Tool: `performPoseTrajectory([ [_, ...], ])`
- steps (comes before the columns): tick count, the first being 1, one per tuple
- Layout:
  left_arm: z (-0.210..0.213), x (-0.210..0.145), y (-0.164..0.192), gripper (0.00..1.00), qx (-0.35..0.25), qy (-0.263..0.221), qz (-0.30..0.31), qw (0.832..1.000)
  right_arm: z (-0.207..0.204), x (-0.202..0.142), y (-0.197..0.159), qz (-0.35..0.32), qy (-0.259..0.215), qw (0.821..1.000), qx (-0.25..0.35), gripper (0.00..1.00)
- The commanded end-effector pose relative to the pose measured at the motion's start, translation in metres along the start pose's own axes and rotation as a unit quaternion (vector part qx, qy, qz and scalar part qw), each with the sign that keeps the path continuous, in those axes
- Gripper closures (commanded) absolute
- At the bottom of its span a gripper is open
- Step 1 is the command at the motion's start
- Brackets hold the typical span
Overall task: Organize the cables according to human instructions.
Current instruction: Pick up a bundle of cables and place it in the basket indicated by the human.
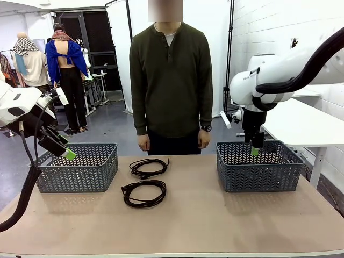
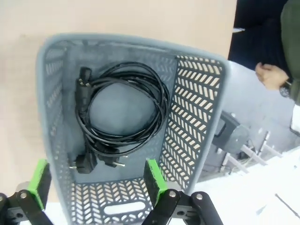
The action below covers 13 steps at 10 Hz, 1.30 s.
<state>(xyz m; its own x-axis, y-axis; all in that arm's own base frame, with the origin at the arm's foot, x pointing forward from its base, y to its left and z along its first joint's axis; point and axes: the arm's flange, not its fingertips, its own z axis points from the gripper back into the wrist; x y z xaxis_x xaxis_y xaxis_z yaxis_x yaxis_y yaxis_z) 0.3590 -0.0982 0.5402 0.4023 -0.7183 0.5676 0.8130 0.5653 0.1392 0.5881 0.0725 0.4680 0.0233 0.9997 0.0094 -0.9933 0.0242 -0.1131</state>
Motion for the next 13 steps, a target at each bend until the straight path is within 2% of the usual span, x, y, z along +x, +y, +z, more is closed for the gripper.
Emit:
performPoseTrajectory([
  [1,-0.002,-0.002,0.002,0.00,-0.001,-0.012,-0.002,1.000,0.019,0.014,0.033,-0.043,-0.033,0.998,-0.013,0.00],
  [3,-0.002,-0.002,0.002,0.00,-0.001,-0.012,-0.002,1.000,0.035,0.021,0.056,-0.077,-0.056,0.995,-0.006,0.00],
  [7,-0.002,-0.002,0.002,0.00,-0.001,-0.012,-0.002,1.000,0.030,0.027,0.118,-0.102,-0.153,0.983,0.012,0.00],
  [9,-0.002,-0.002,0.002,0.00,-0.001,-0.012,-0.002,1.000,0.027,0.029,0.142,-0.109,-0.170,0.979,-0.003,0.00],
  [11,-0.002,-0.002,0.002,0.00,-0.001,-0.012,-0.002,1.000,0.020,0.032,0.157,-0.097,-0.177,0.979,0.010,0.00],
  [12,-0.002,-0.002,0.002,0.00,-0.001,-0.012,-0.002,1.000,0.014,0.036,0.163,-0.051,-0.173,0.983,0.029,0.00],
  [13,-0.002,-0.002,0.002,0.00,-0.001,-0.012,-0.002,1.000,0.029,0.035,0.149,-0.113,-0.155,0.981,0.014,0.00],
])
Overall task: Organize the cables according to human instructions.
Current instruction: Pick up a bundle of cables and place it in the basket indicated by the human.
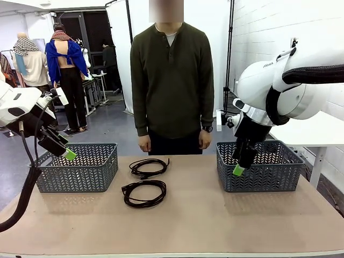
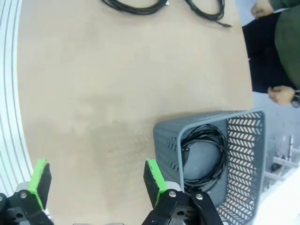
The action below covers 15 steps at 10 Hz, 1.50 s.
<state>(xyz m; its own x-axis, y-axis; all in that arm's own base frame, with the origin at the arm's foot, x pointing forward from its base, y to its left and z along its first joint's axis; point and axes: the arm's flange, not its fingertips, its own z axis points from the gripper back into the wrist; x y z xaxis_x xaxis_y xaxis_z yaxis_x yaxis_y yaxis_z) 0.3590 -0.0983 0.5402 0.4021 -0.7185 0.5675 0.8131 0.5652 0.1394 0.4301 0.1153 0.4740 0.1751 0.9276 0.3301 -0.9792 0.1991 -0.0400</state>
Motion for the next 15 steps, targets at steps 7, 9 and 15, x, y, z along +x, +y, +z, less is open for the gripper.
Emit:
performPoseTrajectory([
  [7,-0.0024,-0.0025,0.0017,0.00,-0.001,-0.012,-0.002,1.000,0.0062,-0.0013,-0.0090,-0.020,-0.001,1.000,-0.010,0.00],
  [9,-0.0024,-0.0025,0.0017,0.00,-0.001,-0.012,-0.002,1.000,0.0062,-0.0013,-0.0090,-0.020,-0.001,1.000,-0.010,0.00],
  [15,-0.0024,-0.0025,0.0017,0.00,-0.001,-0.012,-0.002,1.000,0.0062,-0.0013,-0.0090,-0.020,-0.001,1.000,-0.010,0.00],
])
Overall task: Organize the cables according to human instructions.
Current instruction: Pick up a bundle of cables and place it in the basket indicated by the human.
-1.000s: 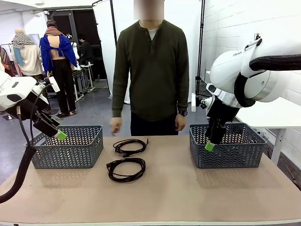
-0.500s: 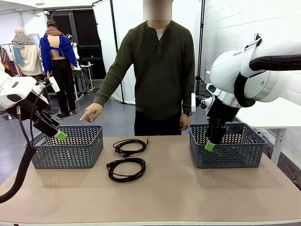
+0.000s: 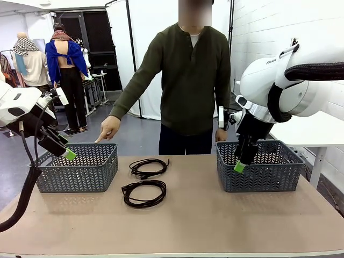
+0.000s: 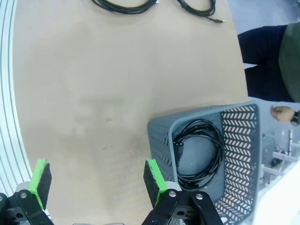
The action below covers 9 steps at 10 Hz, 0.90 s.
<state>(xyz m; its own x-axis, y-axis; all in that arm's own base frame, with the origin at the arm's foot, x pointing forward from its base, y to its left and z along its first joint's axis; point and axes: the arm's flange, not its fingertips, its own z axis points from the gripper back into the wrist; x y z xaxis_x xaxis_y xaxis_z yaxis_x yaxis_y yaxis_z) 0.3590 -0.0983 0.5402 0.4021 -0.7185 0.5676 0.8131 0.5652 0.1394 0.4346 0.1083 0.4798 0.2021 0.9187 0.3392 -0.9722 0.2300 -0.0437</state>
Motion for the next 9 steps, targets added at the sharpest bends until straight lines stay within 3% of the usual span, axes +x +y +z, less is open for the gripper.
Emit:
performPoseTrajectory([
  [1,-0.0024,-0.0025,0.0017,0.00,-0.001,-0.012,-0.002,1.000,-0.0011,0.0026,-0.0028,-0.005,0.003,1.000,-0.003,0.00],
  [9,-0.0024,-0.0025,0.0017,0.00,-0.001,-0.012,-0.002,1.000,-0.0011,0.0026,-0.0028,-0.005,0.003,1.000,-0.003,0.00],
])
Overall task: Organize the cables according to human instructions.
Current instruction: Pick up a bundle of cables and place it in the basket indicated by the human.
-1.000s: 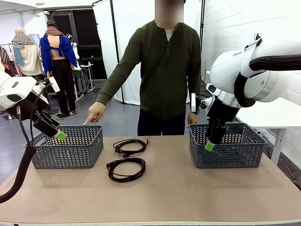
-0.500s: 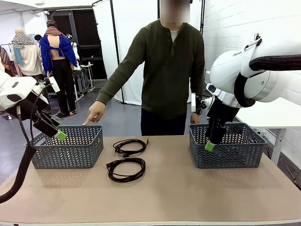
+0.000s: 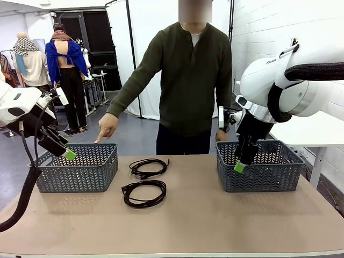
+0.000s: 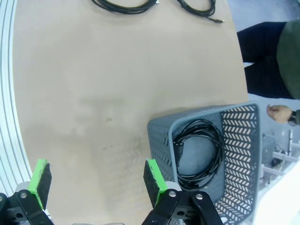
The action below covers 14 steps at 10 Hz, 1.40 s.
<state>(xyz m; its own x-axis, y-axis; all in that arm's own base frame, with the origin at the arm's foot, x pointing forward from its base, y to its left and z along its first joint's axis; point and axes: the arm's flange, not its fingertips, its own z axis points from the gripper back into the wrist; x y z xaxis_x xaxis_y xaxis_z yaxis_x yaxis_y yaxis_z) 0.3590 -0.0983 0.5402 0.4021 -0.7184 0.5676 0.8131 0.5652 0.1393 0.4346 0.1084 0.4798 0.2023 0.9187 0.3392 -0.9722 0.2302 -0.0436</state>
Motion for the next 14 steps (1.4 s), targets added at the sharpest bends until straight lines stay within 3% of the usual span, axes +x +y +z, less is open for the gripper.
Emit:
performPoseTrajectory([
  [1,-0.002,-0.003,0.002,0.00,-0.001,-0.012,-0.002,1.000,-0.001,0.003,-0.003,-0.005,0.003,1.000,-0.003,0.00],
  [5,-0.024,0.021,0.009,0.00,0.014,0.047,-0.040,0.998,-0.001,0.003,-0.003,-0.005,0.003,1.000,-0.003,0.00],
  [14,-0.149,0.093,0.011,0.00,0.081,0.150,-0.134,0.976,-0.001,0.003,-0.003,-0.005,0.003,1.000,-0.003,0.00],
])
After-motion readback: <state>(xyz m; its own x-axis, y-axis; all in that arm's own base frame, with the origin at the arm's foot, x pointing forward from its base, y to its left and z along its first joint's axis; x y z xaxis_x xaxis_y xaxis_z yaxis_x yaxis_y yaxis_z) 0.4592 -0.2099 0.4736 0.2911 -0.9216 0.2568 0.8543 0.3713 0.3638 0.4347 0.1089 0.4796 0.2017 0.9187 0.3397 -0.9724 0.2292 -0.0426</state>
